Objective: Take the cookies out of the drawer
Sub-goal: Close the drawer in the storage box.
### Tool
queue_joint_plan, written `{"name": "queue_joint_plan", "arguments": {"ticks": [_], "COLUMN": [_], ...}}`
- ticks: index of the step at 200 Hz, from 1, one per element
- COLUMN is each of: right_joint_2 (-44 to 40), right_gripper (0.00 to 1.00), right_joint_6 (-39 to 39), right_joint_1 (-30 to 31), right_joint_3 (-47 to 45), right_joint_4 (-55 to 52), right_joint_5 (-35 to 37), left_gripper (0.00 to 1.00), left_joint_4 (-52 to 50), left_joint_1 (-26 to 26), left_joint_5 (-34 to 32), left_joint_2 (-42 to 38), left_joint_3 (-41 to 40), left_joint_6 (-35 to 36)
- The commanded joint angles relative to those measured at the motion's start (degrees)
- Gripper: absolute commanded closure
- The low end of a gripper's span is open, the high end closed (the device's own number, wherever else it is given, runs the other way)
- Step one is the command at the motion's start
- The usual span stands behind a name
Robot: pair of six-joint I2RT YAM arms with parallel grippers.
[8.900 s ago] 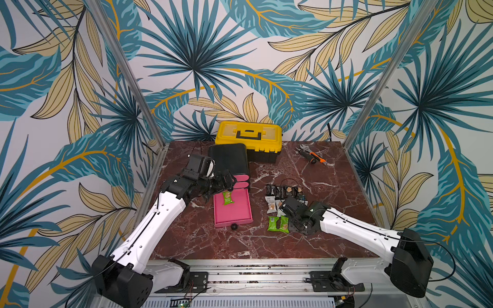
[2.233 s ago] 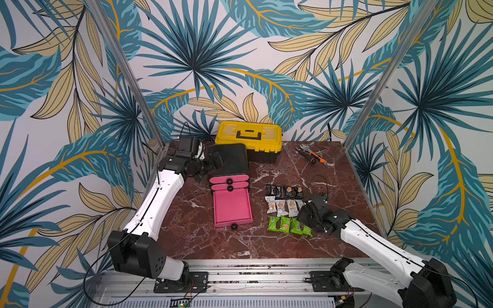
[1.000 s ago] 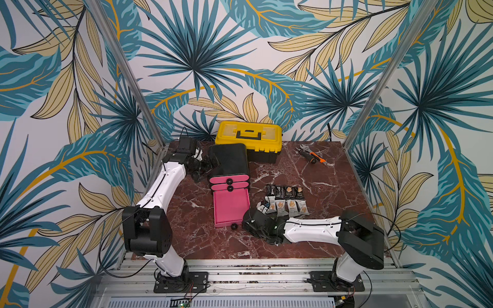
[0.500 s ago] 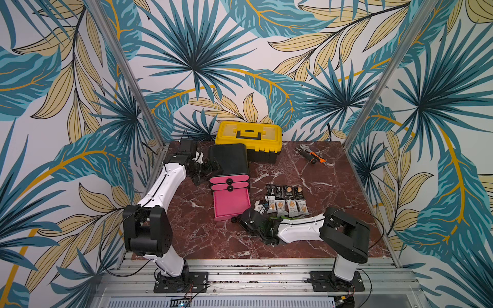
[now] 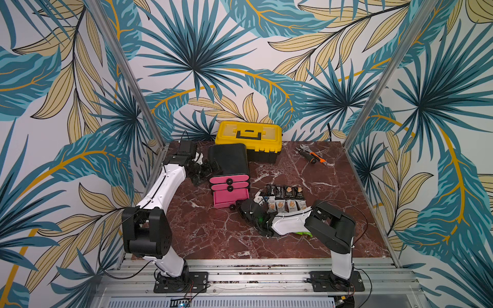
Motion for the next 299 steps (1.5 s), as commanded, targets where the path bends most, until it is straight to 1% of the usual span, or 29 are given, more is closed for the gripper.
{"name": "queue_joint_plan", "arguments": {"ticks": [1, 16, 22, 48, 68, 94, 110, 132, 157, 184, 203, 235, 251, 272, 299], "right_joint_2": [-3.38, -6.14, -7.28, -11.69, -12.56, -8.86, -5.17, -0.78, 2.14, 3.03, 4.34, 9.02, 11.81, 14.29, 15.55], "right_gripper": [0.79, 0.79, 0.80, 0.80, 0.80, 0.81, 0.85, 0.90, 0.94, 0.98, 0.99, 0.99, 0.99, 0.99, 0.99], "right_joint_6": [-2.14, -1.98, -2.25, -3.04, -2.56, -2.80, -2.66, -4.85, -5.13, -3.61, -2.55, 0.71, 2.05, 2.78, 5.31], "right_joint_1": [-0.09, -0.01, 0.01, 0.22, 0.20, 0.02, -0.54, -1.21, -2.40, -3.50, -4.24, -4.68, -4.68, -4.69, -4.66], "right_joint_3": [1.32, 2.10, 1.68, -2.30, -4.24, -3.11, -0.75, 4.17, 7.30, 7.95, 8.02, 8.18, 9.72, 11.56, 11.37], "right_joint_4": [-3.26, -12.71, -14.84, -17.21, -18.81, -19.67, -19.73, -19.97, -18.94, -18.82, -15.63, -3.37, 1.77, 6.03, 10.08], "right_joint_5": [0.20, -0.71, -0.73, 0.31, -0.03, -3.40, -6.15, -9.27, -9.10, -6.25, -6.22, -6.33, -6.53, -6.32, -4.55], "left_gripper": [0.00, 0.00, 0.00, 0.00, 0.00, 0.00, 0.00, 0.00, 0.00, 0.00, 0.00, 0.00, 0.00, 0.00, 0.00], "left_joint_4": [-2.73, -3.04, -3.82, -4.82, -4.73, -4.38, -4.20, -5.05, -5.88, -5.99, -5.98, -5.50, -5.69, -5.71, -6.59], "left_joint_1": [-0.23, -0.23, -0.23, -0.23, -0.23, -0.23, -0.23, -0.23, -0.23, -0.24, -0.32, -0.61, -0.91, -1.28, -1.64], "left_joint_5": [-1.76, -2.54, -2.99, -3.82, -3.54, -3.31, -3.42, -3.19, -3.92, -4.03, -4.09, -4.71, -4.72, -4.81, -5.41], "left_joint_2": [-0.82, 0.18, 0.68, 2.27, 3.20, 3.49, 3.55, 3.91, 3.58, 3.30, 3.24, 3.14, 2.99, 2.50, 1.92], "left_joint_3": [1.48, 2.48, 3.37, 6.40, 7.27, 7.02, 6.75, 6.83, 6.60, 5.65, 5.44, 5.03, 5.24, 5.58, 6.13], "left_joint_6": [1.76, 1.98, 2.08, 3.22, 3.37, 3.13, 3.08, 3.47, 4.31, 4.18, 3.89, 3.01, 2.69, 2.58, 3.00]}}
